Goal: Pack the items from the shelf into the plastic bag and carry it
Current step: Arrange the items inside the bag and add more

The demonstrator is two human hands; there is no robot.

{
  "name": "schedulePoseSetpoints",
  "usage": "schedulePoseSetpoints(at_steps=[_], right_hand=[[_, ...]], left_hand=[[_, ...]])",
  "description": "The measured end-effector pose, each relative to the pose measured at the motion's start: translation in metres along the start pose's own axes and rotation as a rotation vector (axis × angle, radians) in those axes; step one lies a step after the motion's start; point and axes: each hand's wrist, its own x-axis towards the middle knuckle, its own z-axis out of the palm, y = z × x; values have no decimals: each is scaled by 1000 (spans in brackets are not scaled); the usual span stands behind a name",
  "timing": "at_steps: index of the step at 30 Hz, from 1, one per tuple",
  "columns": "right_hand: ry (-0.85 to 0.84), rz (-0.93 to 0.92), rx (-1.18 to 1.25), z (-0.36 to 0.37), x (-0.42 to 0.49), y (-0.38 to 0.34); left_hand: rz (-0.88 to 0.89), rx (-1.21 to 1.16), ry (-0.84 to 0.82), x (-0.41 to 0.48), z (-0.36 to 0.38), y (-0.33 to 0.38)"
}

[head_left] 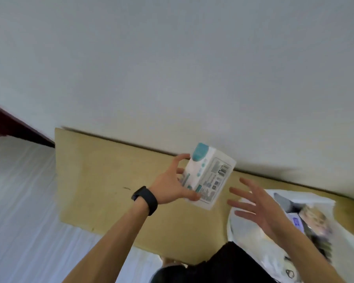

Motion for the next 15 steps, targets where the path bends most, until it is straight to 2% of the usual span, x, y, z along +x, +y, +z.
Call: schedulePoseSetpoints(at_steps=[4, 7, 9, 12, 15], right_hand=[[99, -136, 268, -81, -64, 7], [170, -181, 354, -121, -97, 18], [206, -181, 334, -137, -114, 27], [337, -172, 365, -155, -140, 44], [506, -171, 463, -171, -159, 66]], left_hand=[[256, 200, -126, -4, 67, 90], [468, 576, -165, -4, 120, 138], [599, 733, -207, -2, 155, 162], [720, 835, -277, -6, 206, 186], [777, 819, -353, -14, 242, 197]])
